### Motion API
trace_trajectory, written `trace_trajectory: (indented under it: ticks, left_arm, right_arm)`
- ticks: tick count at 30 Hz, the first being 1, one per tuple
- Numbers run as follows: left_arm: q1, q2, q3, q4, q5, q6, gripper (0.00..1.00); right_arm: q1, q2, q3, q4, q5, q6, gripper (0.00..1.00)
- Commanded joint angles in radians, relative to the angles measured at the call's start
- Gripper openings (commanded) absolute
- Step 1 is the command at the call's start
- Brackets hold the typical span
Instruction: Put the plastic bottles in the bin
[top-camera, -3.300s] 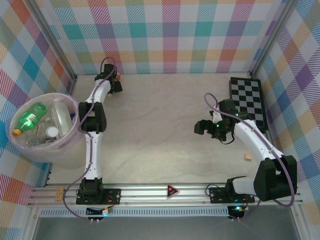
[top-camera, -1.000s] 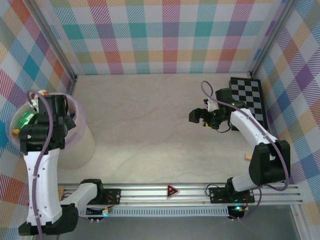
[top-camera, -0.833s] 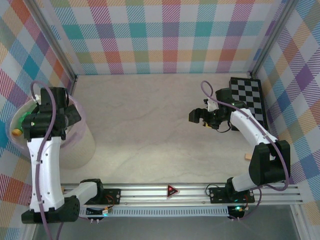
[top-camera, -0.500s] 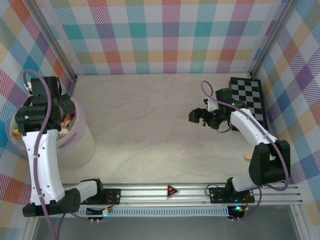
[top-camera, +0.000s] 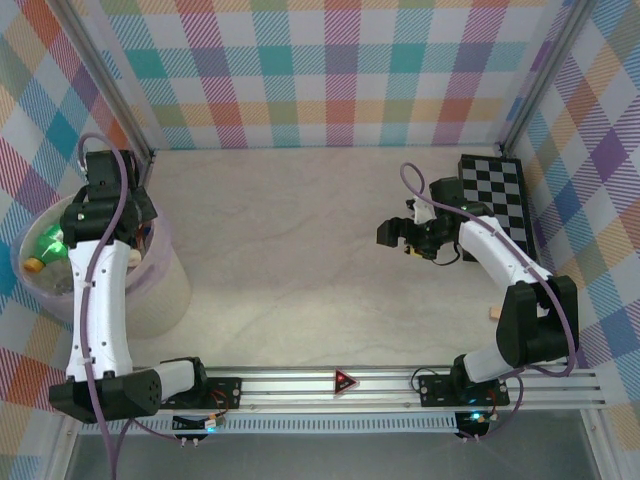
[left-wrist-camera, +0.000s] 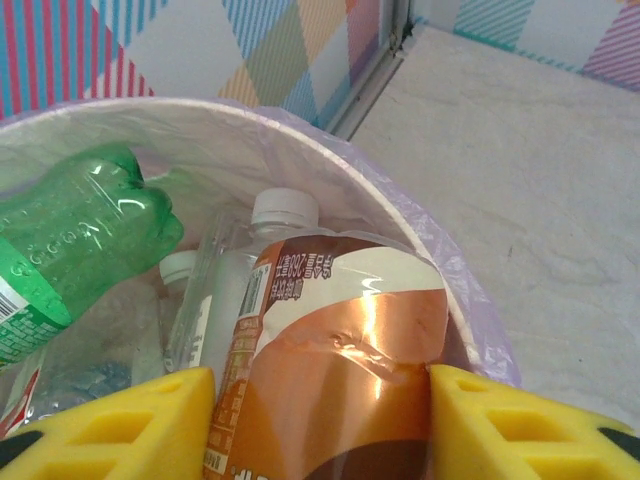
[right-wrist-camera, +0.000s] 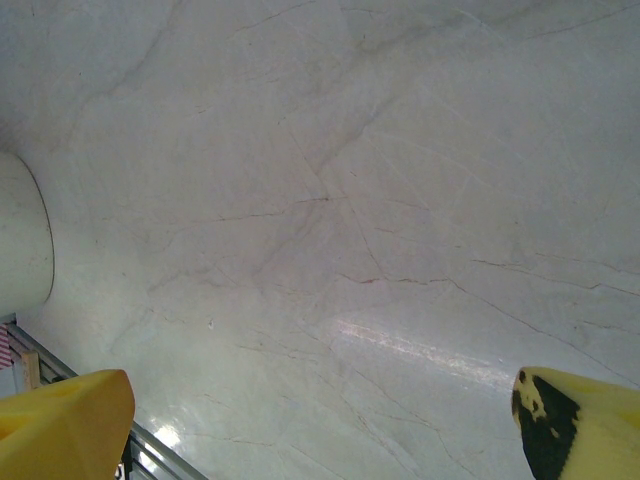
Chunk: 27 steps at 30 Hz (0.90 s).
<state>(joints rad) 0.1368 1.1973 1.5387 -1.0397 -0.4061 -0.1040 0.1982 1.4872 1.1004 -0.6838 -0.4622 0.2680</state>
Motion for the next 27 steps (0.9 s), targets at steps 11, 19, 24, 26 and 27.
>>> trace_trajectory:
  ticks: [11, 19, 24, 26, 27]
  left_arm:
    - [0.058, -0.044, -0.201, -0.075, -0.111, -0.068, 0.33]
    - [0.058, -0.028, -0.294, 0.009, 0.035, -0.109, 0.29]
    - [0.058, -0.049, -0.317, 0.051, 0.140, -0.139, 0.29]
    - [0.050, -0.046, -0.326, 0.069, 0.200, -0.153, 0.28]
    - [0.037, -0.043, -0.330, 0.078, 0.218, -0.159, 0.28]
  right_arm:
    - [0.008, -0.005, -0.008, -0.001, -0.021, -0.020, 0.97]
    - [0.009, -0.011, -0.010, -0.007, -0.011, -0.023, 0.97]
    - [0.010, -0.010, -0.010, -0.007, -0.008, -0.023, 0.97]
    - [0.009, -0.007, -0.010, -0.001, -0.013, -0.018, 0.97]
    - [0.009, -0.005, -0.008, 0.001, -0.016, -0.016, 0.97]
